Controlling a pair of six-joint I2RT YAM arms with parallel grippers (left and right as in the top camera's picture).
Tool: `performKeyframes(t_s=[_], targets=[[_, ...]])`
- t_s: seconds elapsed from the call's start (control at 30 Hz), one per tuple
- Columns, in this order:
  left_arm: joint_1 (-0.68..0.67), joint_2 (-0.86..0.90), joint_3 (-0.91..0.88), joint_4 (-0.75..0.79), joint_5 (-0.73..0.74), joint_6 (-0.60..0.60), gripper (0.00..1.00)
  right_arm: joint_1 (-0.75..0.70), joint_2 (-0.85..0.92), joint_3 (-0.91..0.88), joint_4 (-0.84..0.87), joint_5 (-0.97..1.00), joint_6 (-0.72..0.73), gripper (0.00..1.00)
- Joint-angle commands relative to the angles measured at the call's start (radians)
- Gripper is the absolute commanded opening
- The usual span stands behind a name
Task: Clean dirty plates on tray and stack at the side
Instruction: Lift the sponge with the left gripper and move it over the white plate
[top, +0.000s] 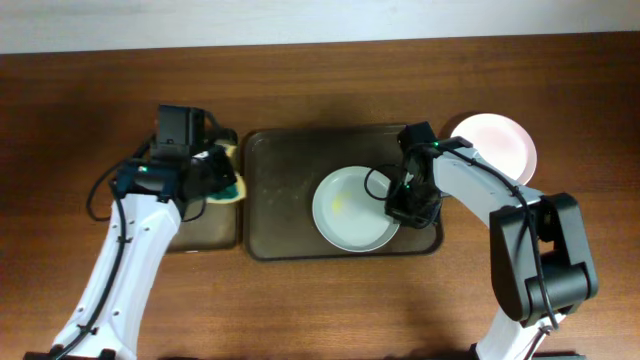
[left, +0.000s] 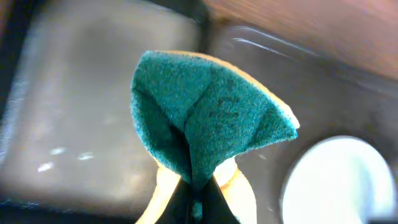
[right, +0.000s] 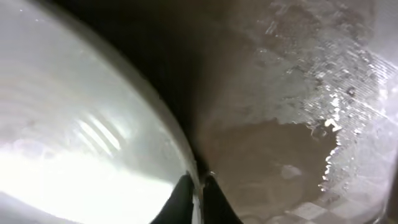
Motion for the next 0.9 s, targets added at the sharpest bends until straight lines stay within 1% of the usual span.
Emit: performKeyframes(t_s=[0.0,0.13,0.27,0.4,0.43,0.47,0.5,0.6,0.7,0.73,0.77,0.8,0.87], targets=[[-0.081,0.002,-0.028,0.058,0.094,0.071,0.00,0.027,0.012,-0.022,0.057,0.020,-0.012,0.04],[-0.182,0.011,-0.059,0.137,0.092,0.071,0.00,0.076,0.012,-0.023,0.156,0.018,-0.101,0.04],[-0.249,0.054,-0.069,0.178,0.091,0.071,0.00,0.112,0.012,-0.023,0.239,0.018,-0.209,0.04],[-0.286,0.133,-0.069,0.192,0.092,0.070,0.00,0.124,0.012,-0.023,0.290,0.018,-0.245,0.04],[-0.293,0.155,-0.069,0.194,0.092,0.071,0.00,0.123,0.012,-0.023,0.291,0.018,-0.245,0.08],[-0.297,0.177,-0.069,0.196,0.092,0.071,0.00,0.120,0.012,-0.023,0.290,0.018,-0.244,0.18],[-0.302,0.200,-0.069,0.200,0.092,0.070,0.00,0.115,0.012,-0.023,0.285,0.018,-0.244,0.34],[-0.308,0.251,-0.069,0.211,0.093,0.070,0.00,0.101,0.012,-0.023,0.260,0.017,-0.211,0.34],[-0.308,0.278,-0.069,0.230,0.093,0.050,0.00,0.076,0.012,-0.023,0.212,0.002,-0.169,0.41],[-0.308,0.283,-0.069,0.234,0.092,0.029,0.05,0.070,0.012,-0.023,0.206,-0.023,-0.169,0.41],[-0.308,0.285,-0.069,0.241,0.093,0.013,0.05,0.068,0.012,-0.023,0.206,-0.049,-0.169,0.39],[-0.308,0.286,-0.069,0.247,0.095,0.006,0.06,0.069,0.012,-0.023,0.206,-0.061,-0.169,0.33],[-0.308,0.287,-0.069,0.262,0.113,0.006,0.05,0.071,0.012,-0.023,0.207,-0.061,-0.161,0.18]])
